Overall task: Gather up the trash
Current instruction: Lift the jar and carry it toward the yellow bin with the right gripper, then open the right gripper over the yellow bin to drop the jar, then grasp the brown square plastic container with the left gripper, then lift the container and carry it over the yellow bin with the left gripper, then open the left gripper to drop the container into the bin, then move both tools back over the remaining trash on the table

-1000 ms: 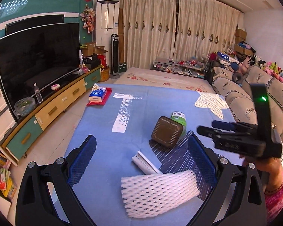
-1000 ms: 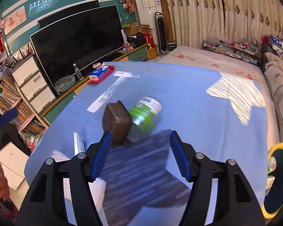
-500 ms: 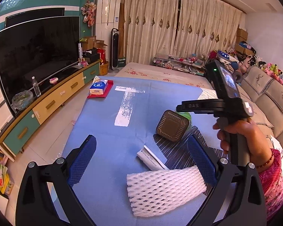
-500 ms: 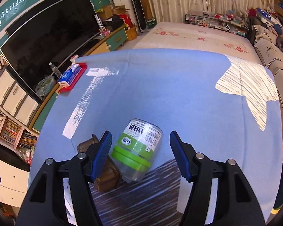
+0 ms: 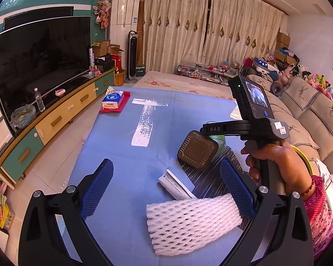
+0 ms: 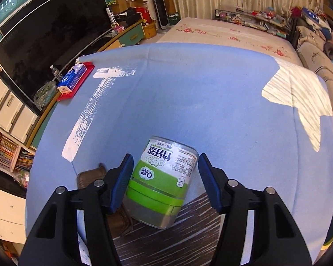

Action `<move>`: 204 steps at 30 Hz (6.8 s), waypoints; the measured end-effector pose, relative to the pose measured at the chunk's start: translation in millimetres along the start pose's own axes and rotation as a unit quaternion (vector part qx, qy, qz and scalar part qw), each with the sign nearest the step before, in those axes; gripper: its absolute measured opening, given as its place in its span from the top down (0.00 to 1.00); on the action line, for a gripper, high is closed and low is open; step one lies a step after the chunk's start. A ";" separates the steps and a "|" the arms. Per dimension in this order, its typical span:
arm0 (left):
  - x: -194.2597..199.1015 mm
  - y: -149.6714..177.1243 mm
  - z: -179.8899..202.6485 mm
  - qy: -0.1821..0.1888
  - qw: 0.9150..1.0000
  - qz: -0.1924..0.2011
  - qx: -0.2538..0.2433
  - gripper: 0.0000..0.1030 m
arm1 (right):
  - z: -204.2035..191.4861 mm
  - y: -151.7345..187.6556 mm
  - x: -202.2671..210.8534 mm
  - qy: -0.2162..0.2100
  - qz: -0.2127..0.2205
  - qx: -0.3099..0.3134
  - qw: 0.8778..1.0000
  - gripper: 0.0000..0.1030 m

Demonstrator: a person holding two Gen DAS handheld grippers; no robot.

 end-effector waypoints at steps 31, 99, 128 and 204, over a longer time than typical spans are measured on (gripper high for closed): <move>-16.5 -3.9 44.3 0.024 0.999 -0.014 -0.037 0.07 | 112.9 25.4 129.4 -0.061 0.109 -0.073 0.989 0.51; -207.1 -9.1 103.9 0.104 0.923 -0.222 -0.297 0.17 | 335.6 99.0 126.4 0.131 0.096 -0.229 0.960 0.40; -141.2 -48.2 235.5 0.205 0.899 -0.168 -0.347 0.41 | 371.8 160.2 187.5 0.135 0.147 -0.268 0.942 0.40; 77.5 -27.1 -38.2 -0.062 0.996 0.057 0.034 0.05 | -7.1 112.9 136.8 -0.127 0.069 0.095 0.985 0.35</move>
Point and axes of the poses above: each gripper's, at about its wrist camera, not at the fingertips, and x roughly against the way its jaws point, z to its right, y to its underside, the point moved 7 cm from there along -x, roughly the way its jaws point, and after that the axes turned 8 degrees about -x, right-handed, at the moved point
